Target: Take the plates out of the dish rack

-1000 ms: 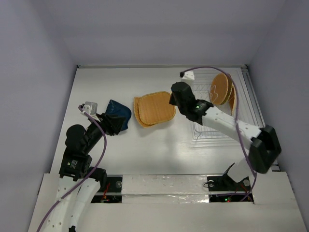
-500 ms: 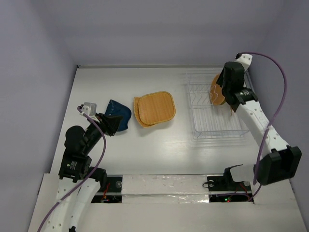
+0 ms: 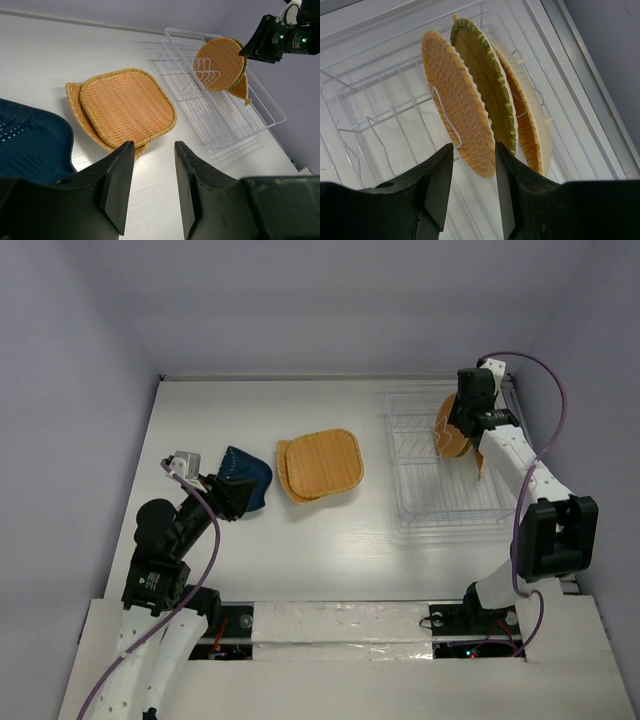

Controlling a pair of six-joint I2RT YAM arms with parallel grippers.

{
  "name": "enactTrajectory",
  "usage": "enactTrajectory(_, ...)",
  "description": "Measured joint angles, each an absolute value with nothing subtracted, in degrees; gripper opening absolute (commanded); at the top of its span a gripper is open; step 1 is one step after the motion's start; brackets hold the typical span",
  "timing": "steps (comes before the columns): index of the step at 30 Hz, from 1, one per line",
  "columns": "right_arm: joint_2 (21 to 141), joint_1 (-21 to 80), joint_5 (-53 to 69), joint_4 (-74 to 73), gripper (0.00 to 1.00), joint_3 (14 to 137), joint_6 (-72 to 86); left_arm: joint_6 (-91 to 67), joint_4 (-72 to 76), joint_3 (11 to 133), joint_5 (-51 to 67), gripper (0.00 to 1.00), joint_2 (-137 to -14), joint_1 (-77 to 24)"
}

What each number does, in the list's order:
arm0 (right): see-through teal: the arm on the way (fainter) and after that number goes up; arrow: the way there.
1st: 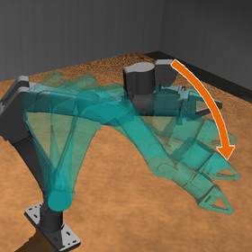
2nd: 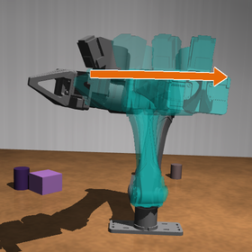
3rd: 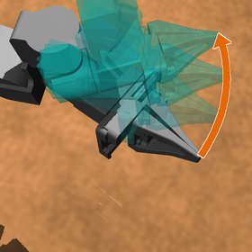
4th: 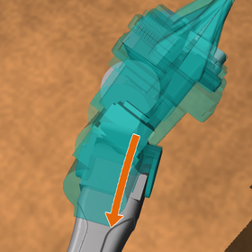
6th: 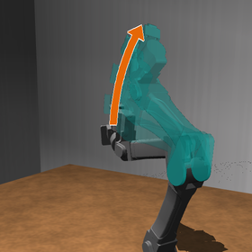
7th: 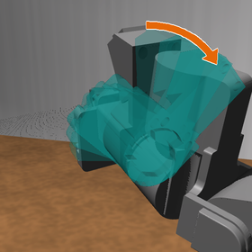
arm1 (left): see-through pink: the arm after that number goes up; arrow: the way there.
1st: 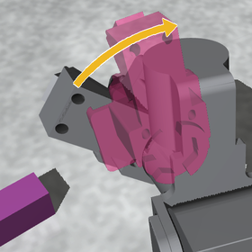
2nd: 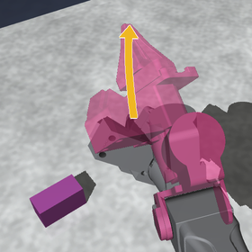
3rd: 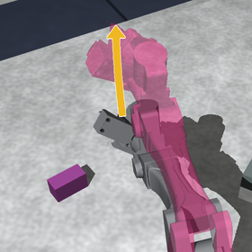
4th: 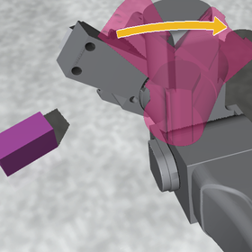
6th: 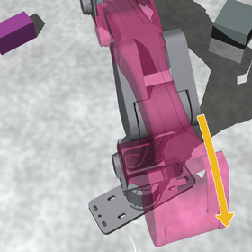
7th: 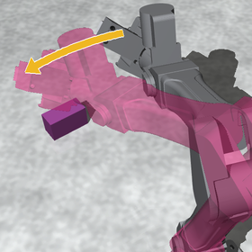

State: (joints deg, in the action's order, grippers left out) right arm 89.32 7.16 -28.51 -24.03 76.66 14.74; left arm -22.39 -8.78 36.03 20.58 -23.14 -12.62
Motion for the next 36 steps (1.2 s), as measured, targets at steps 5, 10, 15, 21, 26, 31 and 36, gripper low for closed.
enactTrajectory(5,92.07,7.09,-30.11,-23.88,0.44,77.84,14.76,-22.37,-8.78,36.03,20.58,0.35,-23.24,-12.62)
enactTrajectory(10,93.58,6.70,-30.87,-23.59,0.42,77.84,14.76,-22.37,-8.80,36.03,20.56,0.36,-23.97,-12.62)
enactTrajectory(15,95.18,6.70,-31.88,-23.55,0.37,77.84,14.79,-22.37,-8.80,36.03,20.56,0.36,-23.99,-12.62)
enactTrajectory(21,95.24,6.70,-33.23,-23.55,0.19,77.84,14.70,-22.37,-8.80,36.03,20.56,0.36,-24.25,-12.62)
enactTrajectory(26,93.84,6.85,-32.64,-24.25,0.03,77.52,12.53,-22.37,-8.80,36.03,20.56,0.37,-24.29,-12.62)
enactTrajectory(31,90.39,7.99,-32.40,-25.71,0.00,77.45,11.22,-22.37,-8.80,36.03,20.56,0.37,-24.32,-12.62)
enactTrajectory(36,88.27,8.73,-32.45,-27.57,0.00,77.10,11.16,-22.37,-8.80,36.03,20.56,0.37,-24.32,-12.62)
